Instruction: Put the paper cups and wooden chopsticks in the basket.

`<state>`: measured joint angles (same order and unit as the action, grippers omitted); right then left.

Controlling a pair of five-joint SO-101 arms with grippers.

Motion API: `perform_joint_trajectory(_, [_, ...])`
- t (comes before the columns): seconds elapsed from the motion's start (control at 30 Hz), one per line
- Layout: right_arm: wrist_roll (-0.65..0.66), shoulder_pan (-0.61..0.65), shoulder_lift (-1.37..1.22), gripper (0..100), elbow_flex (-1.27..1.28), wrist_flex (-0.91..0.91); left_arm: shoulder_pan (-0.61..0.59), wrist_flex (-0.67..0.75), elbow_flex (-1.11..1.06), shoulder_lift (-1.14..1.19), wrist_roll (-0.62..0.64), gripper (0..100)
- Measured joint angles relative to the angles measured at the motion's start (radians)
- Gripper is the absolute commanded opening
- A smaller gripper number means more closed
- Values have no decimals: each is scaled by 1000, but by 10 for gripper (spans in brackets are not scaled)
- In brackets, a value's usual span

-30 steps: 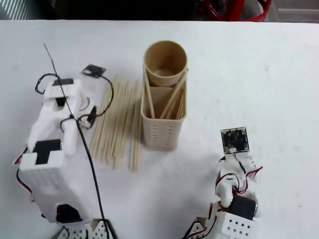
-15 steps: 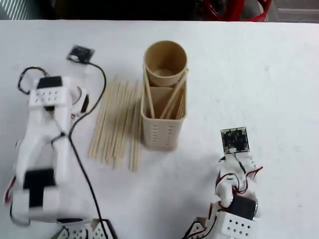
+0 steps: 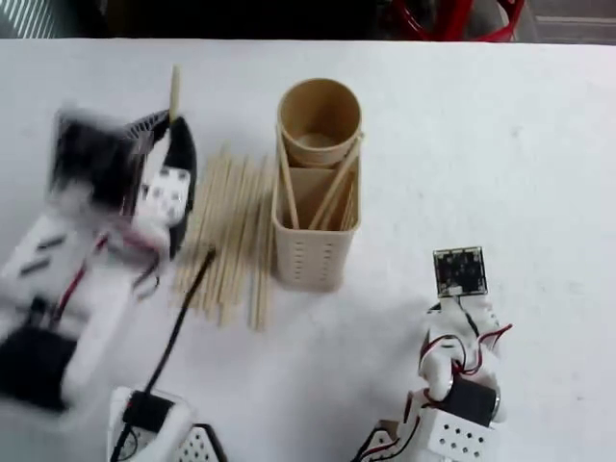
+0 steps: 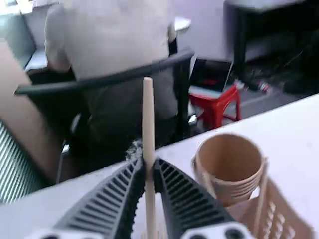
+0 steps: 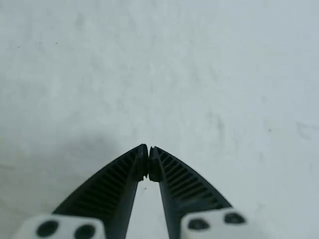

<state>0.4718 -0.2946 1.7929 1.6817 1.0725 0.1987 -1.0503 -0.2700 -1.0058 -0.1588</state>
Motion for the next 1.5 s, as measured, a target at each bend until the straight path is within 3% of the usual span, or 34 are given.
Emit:
perform_joint_trajectory(0.2, [0,0,0,18,0,0,178,120,17,-5,3,23])
perform_joint_trajectory(0.6, [0,0,0,18,0,0,368,293,18,-15,3,24])
perform_joint_trajectory(0.73, [0,0,0,18,0,0,427,307,20,94,3,24])
perform_joint_trajectory(1.07, [0,0,0,18,0,0,402,361,18,397,-64,24])
perform_joint_trajectory(1.3, [0,0,0,18,0,0,345,361,18,410,-83,90])
perform_joint_trajectory(1.5, [0,0,0,18,0,0,311,354,18,413,-83,91])
